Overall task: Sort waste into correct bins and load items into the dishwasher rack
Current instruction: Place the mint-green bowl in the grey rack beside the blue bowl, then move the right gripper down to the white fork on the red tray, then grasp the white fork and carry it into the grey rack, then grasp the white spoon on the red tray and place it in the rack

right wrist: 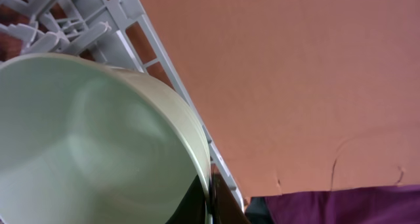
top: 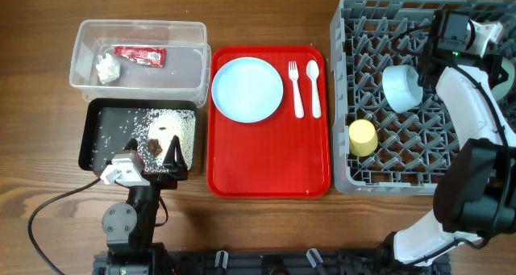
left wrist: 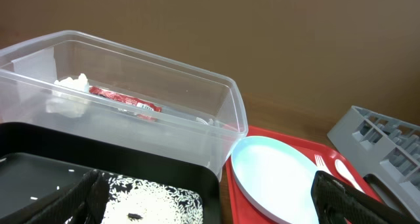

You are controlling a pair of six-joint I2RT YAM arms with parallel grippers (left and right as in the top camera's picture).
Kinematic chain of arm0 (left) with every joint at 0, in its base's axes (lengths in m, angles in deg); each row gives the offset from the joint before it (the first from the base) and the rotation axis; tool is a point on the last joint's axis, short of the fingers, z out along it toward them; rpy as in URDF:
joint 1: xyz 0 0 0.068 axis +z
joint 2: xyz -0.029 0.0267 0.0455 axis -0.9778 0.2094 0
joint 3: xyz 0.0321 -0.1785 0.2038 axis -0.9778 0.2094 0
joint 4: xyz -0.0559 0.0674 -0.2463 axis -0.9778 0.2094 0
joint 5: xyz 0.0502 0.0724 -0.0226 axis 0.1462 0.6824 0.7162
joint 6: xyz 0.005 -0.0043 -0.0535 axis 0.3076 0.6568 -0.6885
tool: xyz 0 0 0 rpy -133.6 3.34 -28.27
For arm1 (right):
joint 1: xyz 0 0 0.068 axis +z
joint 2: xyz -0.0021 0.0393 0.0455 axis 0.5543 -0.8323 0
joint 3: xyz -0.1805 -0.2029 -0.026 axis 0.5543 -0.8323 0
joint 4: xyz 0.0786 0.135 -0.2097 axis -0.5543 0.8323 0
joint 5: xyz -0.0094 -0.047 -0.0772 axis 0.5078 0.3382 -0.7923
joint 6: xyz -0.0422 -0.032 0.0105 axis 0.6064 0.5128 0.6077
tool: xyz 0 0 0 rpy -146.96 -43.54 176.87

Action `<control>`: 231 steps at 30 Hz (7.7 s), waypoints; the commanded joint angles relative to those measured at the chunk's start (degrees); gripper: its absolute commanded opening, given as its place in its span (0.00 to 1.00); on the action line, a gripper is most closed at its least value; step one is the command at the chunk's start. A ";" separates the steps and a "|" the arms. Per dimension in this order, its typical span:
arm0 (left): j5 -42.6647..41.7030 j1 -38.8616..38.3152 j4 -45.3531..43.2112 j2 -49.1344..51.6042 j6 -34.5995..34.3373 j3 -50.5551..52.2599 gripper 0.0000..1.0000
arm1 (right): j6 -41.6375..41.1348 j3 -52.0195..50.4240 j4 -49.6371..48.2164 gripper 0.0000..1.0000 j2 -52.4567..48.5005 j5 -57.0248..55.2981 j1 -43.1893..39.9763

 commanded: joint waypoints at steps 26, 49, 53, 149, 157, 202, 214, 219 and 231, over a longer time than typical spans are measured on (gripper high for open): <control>0.13 -0.15 0.26 -0.42 0.52 0.26 1.00 | 1.40 0.02 7.10 0.52 12.33 27.23 19.63; 0.13 -0.15 0.26 -0.42 0.52 0.26 1.00 | -35.98 -0.11 32.89 0.04 16.63 62.01 47.21; 0.13 -0.15 0.28 -0.42 0.52 0.26 1.00 | -41.92 -0.11 37.88 0.04 9.46 58.23 45.29; 0.13 -0.15 0.28 -0.42 0.52 0.26 1.00 | -22.23 15.08 19.61 0.06 -1.99 63.34 32.57; 0.13 -0.15 0.28 -0.42 0.52 0.26 1.00 | -16.74 13.18 22.03 0.08 1.09 60.26 21.92; 0.13 -0.15 0.26 -0.42 0.52 0.26 1.00 | -21.22 11.17 12.76 0.24 -23.41 57.90 35.26; 0.11 -0.15 0.28 -0.42 0.52 0.26 1.00 | -21.09 11.34 17.51 0.04 -8.20 60.15 35.17; 0.13 -0.15 0.26 -0.42 0.52 0.26 1.00 | -21.03 11.32 17.75 0.05 2.75 57.59 31.80; 0.13 -0.15 0.26 -0.42 0.52 0.26 1.00 | -16.50 9.66 19.17 0.05 -1.46 54.05 23.04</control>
